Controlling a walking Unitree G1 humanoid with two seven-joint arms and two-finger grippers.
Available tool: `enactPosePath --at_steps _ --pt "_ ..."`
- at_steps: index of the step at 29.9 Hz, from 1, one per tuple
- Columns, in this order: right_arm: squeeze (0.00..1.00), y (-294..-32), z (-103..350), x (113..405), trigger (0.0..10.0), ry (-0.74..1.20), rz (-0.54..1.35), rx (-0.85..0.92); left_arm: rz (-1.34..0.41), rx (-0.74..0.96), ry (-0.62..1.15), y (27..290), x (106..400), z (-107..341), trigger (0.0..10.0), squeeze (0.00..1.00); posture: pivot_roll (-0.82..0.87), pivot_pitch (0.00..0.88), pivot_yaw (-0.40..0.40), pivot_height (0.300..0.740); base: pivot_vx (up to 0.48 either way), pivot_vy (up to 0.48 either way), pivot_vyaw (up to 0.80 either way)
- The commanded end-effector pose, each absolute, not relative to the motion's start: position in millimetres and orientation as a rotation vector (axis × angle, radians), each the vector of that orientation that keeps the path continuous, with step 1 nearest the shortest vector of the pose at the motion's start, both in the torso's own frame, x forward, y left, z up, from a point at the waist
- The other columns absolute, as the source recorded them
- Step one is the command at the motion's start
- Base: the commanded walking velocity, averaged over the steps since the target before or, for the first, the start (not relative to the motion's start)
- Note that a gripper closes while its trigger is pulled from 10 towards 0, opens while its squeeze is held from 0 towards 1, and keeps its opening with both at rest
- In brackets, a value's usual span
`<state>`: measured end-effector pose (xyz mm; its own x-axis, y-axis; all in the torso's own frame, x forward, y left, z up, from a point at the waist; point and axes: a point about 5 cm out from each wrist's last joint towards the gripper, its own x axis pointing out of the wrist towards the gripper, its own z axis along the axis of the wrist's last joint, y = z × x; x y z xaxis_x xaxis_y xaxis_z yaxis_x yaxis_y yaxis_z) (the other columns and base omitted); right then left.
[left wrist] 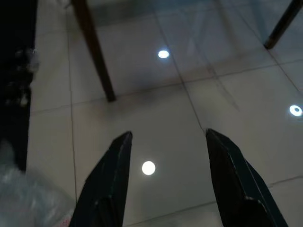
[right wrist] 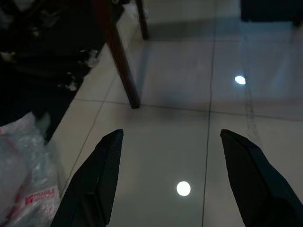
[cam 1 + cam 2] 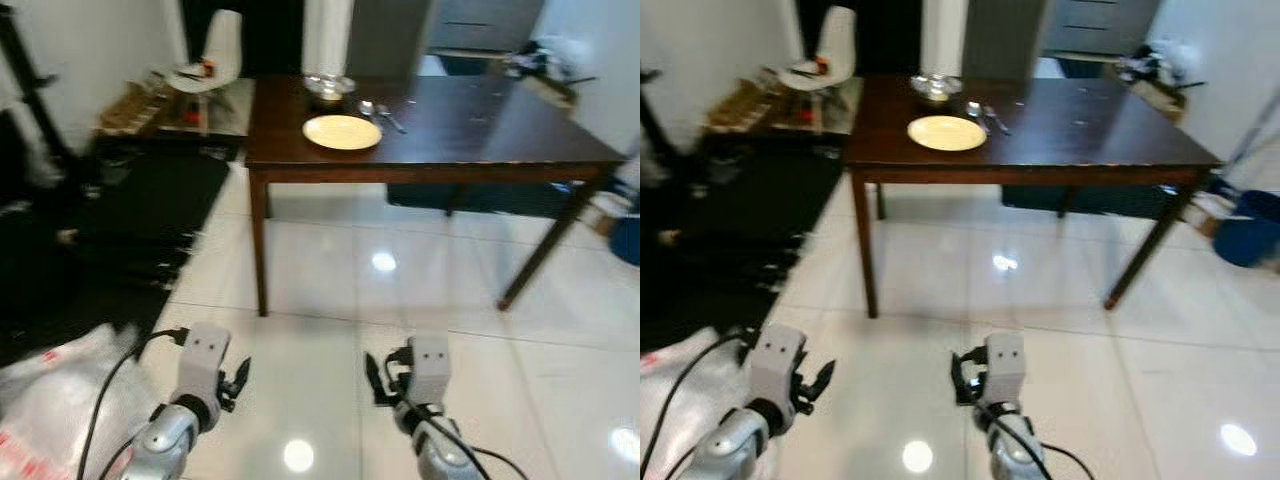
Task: Setting the table
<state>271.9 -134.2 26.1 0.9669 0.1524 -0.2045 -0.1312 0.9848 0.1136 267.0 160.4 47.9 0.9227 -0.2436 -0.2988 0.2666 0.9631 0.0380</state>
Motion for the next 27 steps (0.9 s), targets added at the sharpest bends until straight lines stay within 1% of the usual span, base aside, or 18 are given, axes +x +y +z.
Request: enactPosePath --at_steps 1,27 --pt "0.0 -138.1 22.8 270.2 10.0 0.231 0.129 0.105 -0.274 0.079 0.304 157.6 265.7 45.7 10.0 0.0 -0.03 0.0 0.062 0.74 0.45 0.0 -0.47" --pt "0.0 -136.3 23.5 273.2 10.0 0.227 0.134 0.097 -0.276 0.085 0.302 158.3 268.9 46.2 10.0 0.0 -0.03 0.0 0.065 0.74 0.449 0.0 0.0"
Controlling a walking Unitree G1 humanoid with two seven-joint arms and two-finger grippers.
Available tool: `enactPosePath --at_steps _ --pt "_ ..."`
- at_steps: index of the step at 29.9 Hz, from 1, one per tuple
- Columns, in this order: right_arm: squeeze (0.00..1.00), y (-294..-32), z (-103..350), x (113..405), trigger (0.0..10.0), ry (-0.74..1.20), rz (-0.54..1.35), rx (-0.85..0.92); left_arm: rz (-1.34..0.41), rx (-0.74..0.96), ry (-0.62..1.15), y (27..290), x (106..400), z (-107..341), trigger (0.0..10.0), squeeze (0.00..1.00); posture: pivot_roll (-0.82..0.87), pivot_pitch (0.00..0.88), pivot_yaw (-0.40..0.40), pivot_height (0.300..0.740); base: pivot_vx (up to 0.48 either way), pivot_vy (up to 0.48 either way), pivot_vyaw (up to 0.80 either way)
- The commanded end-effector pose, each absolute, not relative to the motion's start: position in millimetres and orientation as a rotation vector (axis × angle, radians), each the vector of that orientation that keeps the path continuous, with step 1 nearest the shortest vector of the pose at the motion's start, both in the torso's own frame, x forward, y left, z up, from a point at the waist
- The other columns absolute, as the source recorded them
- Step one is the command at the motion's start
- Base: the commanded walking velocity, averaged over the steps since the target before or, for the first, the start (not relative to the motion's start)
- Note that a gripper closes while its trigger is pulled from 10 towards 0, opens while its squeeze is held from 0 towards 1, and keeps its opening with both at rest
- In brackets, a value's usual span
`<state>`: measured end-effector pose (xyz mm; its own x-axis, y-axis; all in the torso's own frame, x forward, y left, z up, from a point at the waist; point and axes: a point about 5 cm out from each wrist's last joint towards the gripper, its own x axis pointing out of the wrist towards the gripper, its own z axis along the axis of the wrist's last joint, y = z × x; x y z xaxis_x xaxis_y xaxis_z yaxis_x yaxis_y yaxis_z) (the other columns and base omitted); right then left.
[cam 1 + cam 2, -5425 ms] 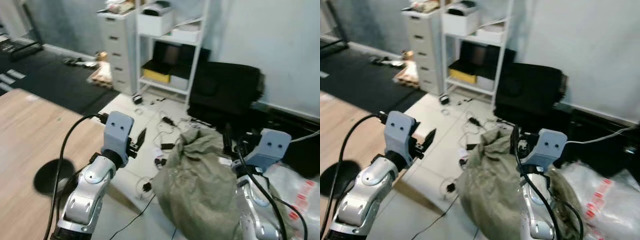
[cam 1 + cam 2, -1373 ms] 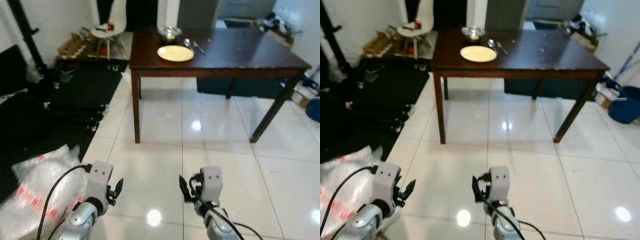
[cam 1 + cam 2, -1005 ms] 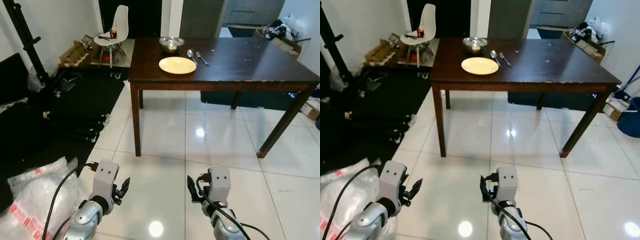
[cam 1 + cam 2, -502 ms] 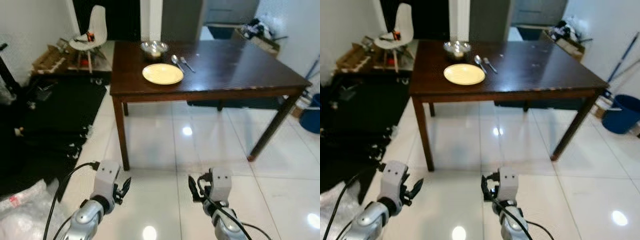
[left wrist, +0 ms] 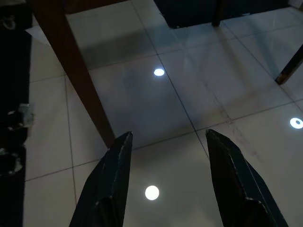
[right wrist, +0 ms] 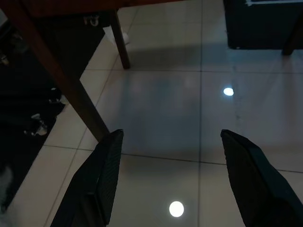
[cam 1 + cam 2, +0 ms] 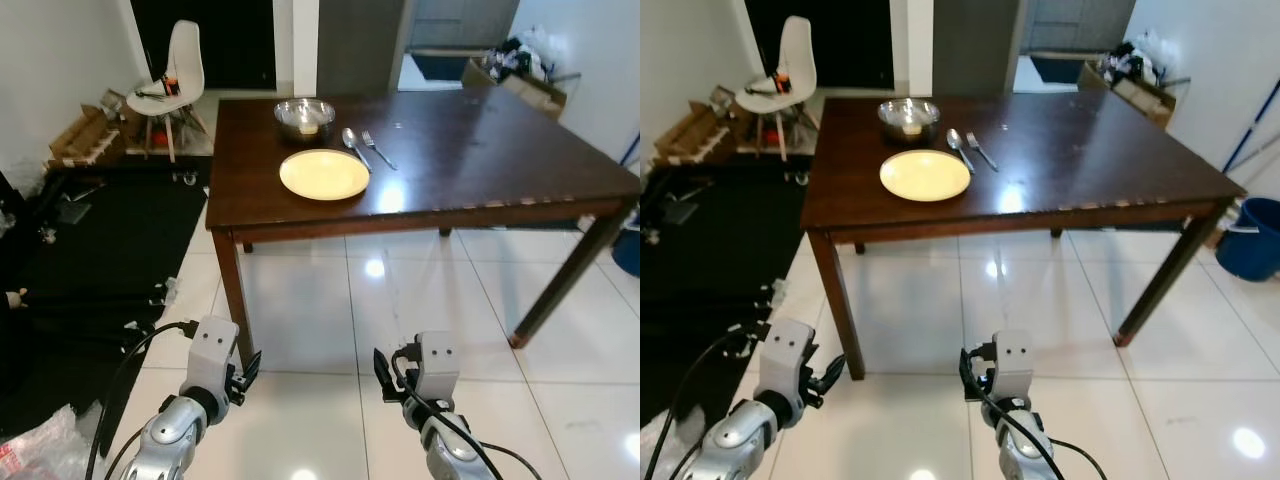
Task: Setting the table
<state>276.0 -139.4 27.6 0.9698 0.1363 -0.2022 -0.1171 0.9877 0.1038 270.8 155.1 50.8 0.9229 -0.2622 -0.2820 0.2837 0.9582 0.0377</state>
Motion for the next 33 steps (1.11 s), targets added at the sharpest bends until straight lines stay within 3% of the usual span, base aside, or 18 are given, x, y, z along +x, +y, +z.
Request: enactPosePath --at_steps 1,25,33 --pt "0.0 -136.4 23.5 273.2 10.0 0.227 0.134 0.097 -0.277 0.085 0.302 158.1 269.0 46.1 10.0 0.0 -0.03 0.0 0.065 0.74 0.446 0.0 0.0" --pt "0.0 -136.3 22.6 271.4 10.0 0.224 0.148 0.082 -0.286 0.09 0.299 156.2 267.2 44.8 10.0 0.0 -0.03 0.0 0.062 0.74 0.446 0.0 0.0" --pt "0.0 -142.8 53.3 281.4 10.0 0.086 0.161 0.011 -0.294 0.091 0.177 151.0 282.5 76.8 10.0 0.0 -0.04 0.0 0.068 0.74 0.45 0.0 0.0"
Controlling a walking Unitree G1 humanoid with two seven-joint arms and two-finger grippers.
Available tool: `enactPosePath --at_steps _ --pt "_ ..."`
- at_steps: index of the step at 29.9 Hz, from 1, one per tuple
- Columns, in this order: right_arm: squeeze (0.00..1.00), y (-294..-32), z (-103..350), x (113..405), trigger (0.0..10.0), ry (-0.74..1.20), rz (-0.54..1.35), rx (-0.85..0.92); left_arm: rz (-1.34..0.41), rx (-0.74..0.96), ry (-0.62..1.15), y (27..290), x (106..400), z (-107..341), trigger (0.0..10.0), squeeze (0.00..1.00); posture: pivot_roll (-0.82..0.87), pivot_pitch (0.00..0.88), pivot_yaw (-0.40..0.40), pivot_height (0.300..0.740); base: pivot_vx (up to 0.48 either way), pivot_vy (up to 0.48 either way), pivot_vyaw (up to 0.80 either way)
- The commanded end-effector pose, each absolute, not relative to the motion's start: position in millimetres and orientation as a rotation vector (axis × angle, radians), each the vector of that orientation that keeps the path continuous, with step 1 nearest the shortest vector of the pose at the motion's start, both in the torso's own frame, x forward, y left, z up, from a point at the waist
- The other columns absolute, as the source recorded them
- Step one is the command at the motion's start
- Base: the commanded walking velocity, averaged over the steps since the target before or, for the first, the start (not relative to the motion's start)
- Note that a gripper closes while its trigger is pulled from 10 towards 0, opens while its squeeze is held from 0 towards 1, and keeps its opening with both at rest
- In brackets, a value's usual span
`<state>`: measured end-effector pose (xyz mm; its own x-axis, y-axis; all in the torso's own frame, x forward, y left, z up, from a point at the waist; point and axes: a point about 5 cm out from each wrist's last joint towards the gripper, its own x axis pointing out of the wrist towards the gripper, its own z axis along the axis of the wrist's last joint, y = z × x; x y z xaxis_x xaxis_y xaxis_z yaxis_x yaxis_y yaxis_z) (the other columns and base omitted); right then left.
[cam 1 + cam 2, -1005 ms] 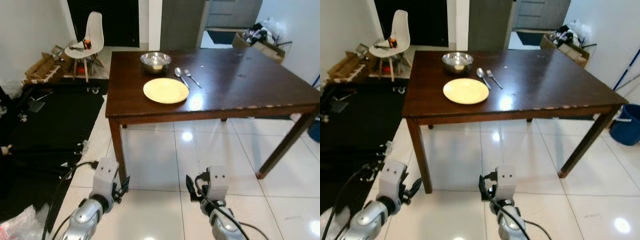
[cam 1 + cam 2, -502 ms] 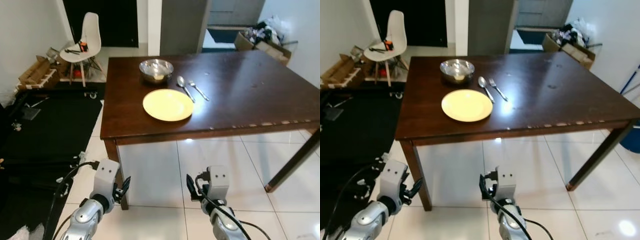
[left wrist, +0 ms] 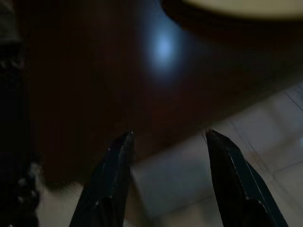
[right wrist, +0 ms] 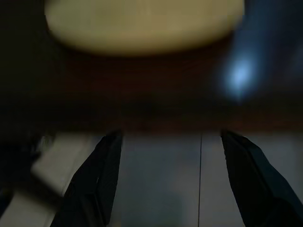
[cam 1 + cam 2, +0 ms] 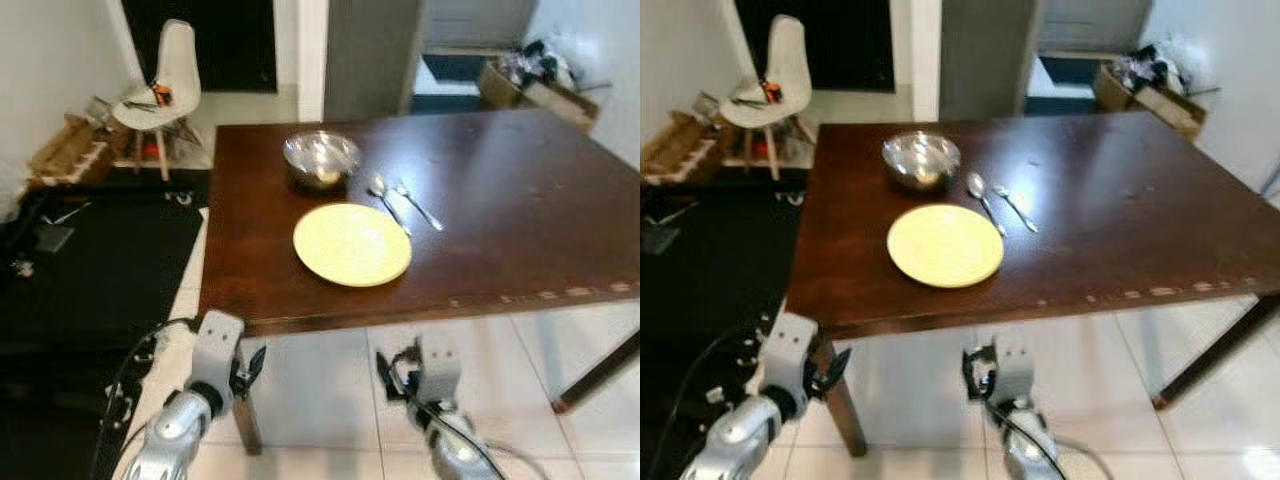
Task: Setting the table
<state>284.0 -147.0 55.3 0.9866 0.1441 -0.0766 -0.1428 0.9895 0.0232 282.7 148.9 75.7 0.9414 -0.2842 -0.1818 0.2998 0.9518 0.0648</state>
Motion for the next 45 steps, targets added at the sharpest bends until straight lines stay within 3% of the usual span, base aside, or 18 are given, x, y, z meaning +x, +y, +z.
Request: enactPosePath --at_steps 1,8,14,22,26,30,45 --pt "0.0 -144.7 61.5 283.2 10.0 0.055 0.161 0.005 -0.306 0.09 0.144 149.2 284.5 85.8 10.0 0.0 -0.04 0.0 0.069 0.74 0.45 0.0 0.0" --pt "0.0 -155.4 123.1 270.4 10.0 -0.163 0.125 -0.019 -0.496 0.095 -0.057 154.7 277.0 154.2 10.0 0.0 -0.04 0.0 0.067 0.74 0.325 0.0 0.0" --pt "0.0 -160.4 119.4 255.9 10.0 -0.162 0.051 -0.016 -0.531 0.045 -0.139 138.9 284.5 182.9 10.0 0.0 -0.06 0.0 0.081 0.74 0.0 0.0 0.0" --pt "0.0 -188.4 108.4 268.5 10.0 -0.09 -0.063 0.002 -0.577 0.12 -0.028 110.8 286.5 156.8 10.0 0.0 -0.06 0.0 0.089 0.74 0.0 0.0 0.0" --pt "0.0 -202.2 109.0 273.6 10.0 -0.076 -0.096 -0.014 -0.583 0.035 0.034 98.7 289.3 142.6 10.0 0.0 -0.06 0.0 0.092 0.74 0.0 0.0 0.0" --pt "0.0 -207.0 109.3 281.7 10.0 -0.066 -0.069 -0.039 -0.572 0.067 0.07 83.2 299.9 128.0 10.0 0.0 -0.06 0.0 0.096 0.74 0.0 0.0 0.0" --pt "0.0 -171.4 132.1 309.3 10.0 -0.14 0.188 -0.137 -0.494 0.109 0.151 52.3 336.4 108.4 10.0 0.0 -0.13 0.062 0.15 0.74 0.0 0.0 0.0"
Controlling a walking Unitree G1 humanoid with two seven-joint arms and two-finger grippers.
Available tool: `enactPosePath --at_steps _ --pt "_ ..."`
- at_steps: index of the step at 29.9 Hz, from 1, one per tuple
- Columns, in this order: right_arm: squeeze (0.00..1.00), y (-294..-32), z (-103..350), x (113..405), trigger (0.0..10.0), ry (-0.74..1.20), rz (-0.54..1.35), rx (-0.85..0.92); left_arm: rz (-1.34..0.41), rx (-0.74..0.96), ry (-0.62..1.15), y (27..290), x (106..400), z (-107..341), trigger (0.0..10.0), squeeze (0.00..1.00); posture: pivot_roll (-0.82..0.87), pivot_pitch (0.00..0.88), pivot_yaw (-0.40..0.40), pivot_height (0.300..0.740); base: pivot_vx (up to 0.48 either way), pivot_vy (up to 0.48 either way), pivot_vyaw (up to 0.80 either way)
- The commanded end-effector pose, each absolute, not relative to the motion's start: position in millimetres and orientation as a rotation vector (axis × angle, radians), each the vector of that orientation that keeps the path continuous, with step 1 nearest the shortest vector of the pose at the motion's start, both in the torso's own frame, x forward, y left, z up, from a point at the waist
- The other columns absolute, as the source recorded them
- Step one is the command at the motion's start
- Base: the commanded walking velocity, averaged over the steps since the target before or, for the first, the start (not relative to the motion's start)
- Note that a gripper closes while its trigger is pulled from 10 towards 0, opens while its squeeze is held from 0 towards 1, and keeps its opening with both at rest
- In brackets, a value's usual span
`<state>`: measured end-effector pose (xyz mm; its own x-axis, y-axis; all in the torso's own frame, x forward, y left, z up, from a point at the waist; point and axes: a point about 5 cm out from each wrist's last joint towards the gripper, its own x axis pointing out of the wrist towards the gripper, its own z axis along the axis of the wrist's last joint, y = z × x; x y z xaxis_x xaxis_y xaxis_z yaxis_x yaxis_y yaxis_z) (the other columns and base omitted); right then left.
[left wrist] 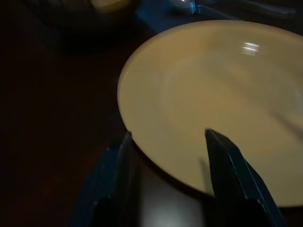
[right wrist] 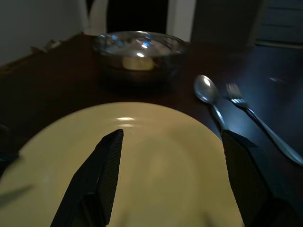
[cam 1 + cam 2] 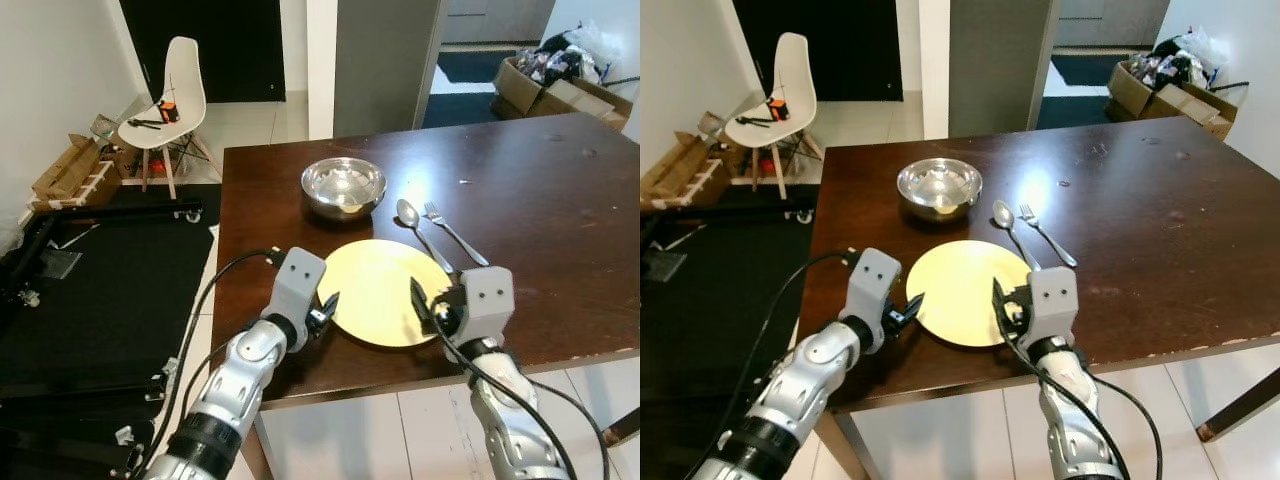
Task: Setting the table
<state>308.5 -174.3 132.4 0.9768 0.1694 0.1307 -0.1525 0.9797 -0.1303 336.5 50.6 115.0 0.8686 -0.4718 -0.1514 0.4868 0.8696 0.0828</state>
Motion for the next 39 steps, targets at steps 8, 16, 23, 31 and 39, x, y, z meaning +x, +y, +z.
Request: enactPosePath --at_steps 8,16,23,31,39 --pt "0.0 -182.8 137.9 314.5 10.0 -0.144 0.183 -0.191 -0.565 0.082 0.206 26.2 339.5 98.2 10.0 0.0 -0.17 0.101 0.154 0.74 0.0 0.0 0.0" --pt "0.0 -185.3 134.9 307.3 10.0 -0.136 0.187 -0.191 -0.494 0.36 0.25 45.0 346.3 84.0 10.0 0.0 -0.16 0.107 0.162 0.74 0.0 0.0 0.0" --pt "0.0 -178.5 132.5 309.0 10.0 -0.134 0.212 -0.181 -0.458 0.487 0.257 86.3 347.6 77.5 10.0 0.0 -0.13 0.092 0.157 0.74 0.0 0.0 0.0" --pt "0.0 -176.9 136.8 314.0 10.0 -0.146 0.224 -0.145 -0.451 0.52 0.295 139.4 329.8 63.0 10.0 0.0 -0.1 0.066 0.143 0.74 0.0 0.0 0.0" --pt "0.0 -176.5 135.2 314.1 10.0 -0.135 0.237 -0.098 -0.513 0.313 0.449 140.9 306.4 41.7 10.0 0.0 -0.1 0.055 0.132 0.74 0.0 0.0 0.0"
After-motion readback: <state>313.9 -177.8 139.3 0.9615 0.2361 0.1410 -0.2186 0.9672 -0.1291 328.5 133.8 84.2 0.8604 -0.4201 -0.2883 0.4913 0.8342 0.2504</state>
